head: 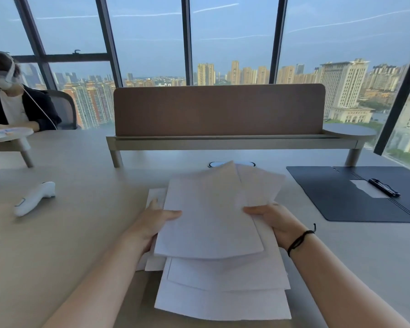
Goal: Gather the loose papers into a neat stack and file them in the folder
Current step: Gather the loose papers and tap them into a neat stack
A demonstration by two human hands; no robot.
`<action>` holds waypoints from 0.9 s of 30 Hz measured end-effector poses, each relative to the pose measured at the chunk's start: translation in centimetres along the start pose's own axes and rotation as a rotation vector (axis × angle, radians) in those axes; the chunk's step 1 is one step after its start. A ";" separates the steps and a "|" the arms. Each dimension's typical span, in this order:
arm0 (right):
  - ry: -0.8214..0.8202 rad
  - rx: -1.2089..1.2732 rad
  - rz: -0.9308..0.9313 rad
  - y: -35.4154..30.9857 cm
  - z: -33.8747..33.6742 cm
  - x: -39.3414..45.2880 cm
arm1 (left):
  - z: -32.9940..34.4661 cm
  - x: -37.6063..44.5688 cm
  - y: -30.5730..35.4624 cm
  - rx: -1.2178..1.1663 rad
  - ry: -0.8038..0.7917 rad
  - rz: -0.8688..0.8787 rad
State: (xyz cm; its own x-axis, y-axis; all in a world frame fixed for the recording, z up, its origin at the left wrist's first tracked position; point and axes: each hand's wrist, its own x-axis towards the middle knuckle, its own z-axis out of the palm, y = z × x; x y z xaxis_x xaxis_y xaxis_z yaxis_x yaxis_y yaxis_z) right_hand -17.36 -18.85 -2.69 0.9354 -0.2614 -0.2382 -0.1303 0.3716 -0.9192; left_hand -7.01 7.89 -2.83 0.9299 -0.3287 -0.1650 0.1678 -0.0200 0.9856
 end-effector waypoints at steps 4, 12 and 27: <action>-0.011 0.040 -0.182 -3.1 0.8 -1.3 | -0.1 -1.1 3.4 -0.158 -0.078 0.087; -0.115 0.038 -0.583 -10.2 4.1 -4.0 | 0.5 -2.9 11.1 -0.116 0.140 0.621; -0.133 -0.052 -0.556 -5.2 2.0 -4.4 | 1.6 -3.5 4.5 -0.250 -0.082 0.553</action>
State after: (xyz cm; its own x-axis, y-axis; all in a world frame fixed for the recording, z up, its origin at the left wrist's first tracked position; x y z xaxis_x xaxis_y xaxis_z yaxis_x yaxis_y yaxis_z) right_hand -20.11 -17.91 3.79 0.9007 -0.2893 0.3241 0.3806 0.1654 -0.9098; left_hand -10.00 7.46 2.19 0.8746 -0.2985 0.3821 -0.2522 0.3929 0.8843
